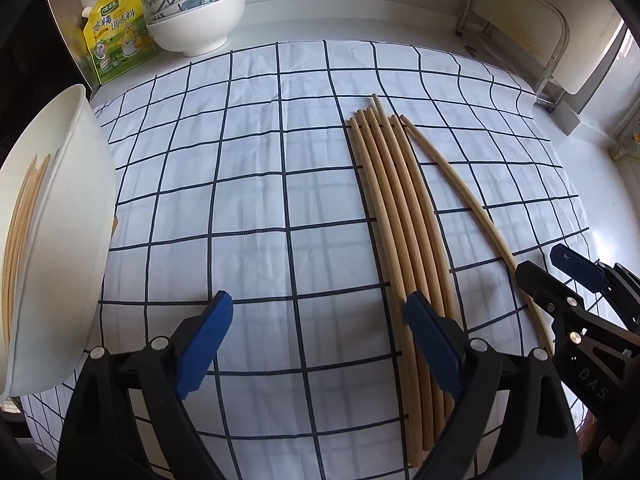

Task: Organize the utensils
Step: 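Position both open tools over the chopstick row to pick the next chopsticks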

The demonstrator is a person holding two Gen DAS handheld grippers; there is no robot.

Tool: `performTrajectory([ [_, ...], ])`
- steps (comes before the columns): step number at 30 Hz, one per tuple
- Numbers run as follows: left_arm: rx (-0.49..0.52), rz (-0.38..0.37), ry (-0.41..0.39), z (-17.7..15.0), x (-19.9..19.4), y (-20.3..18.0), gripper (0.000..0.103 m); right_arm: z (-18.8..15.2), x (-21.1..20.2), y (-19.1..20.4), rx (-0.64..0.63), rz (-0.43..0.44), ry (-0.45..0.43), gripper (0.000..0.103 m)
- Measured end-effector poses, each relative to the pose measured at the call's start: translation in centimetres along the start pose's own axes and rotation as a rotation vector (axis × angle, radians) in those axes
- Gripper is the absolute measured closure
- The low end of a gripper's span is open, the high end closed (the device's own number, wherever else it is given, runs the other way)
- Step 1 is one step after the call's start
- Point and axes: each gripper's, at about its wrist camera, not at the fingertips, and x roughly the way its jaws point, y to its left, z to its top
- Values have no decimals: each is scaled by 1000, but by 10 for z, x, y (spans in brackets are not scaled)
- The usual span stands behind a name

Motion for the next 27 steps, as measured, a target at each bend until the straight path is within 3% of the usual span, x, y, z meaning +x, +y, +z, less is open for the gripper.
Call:
performTrajectory([
  [27, -18, 48, 26, -8, 3, 9, 14, -1, 2, -3, 7, -3, 0, 53],
])
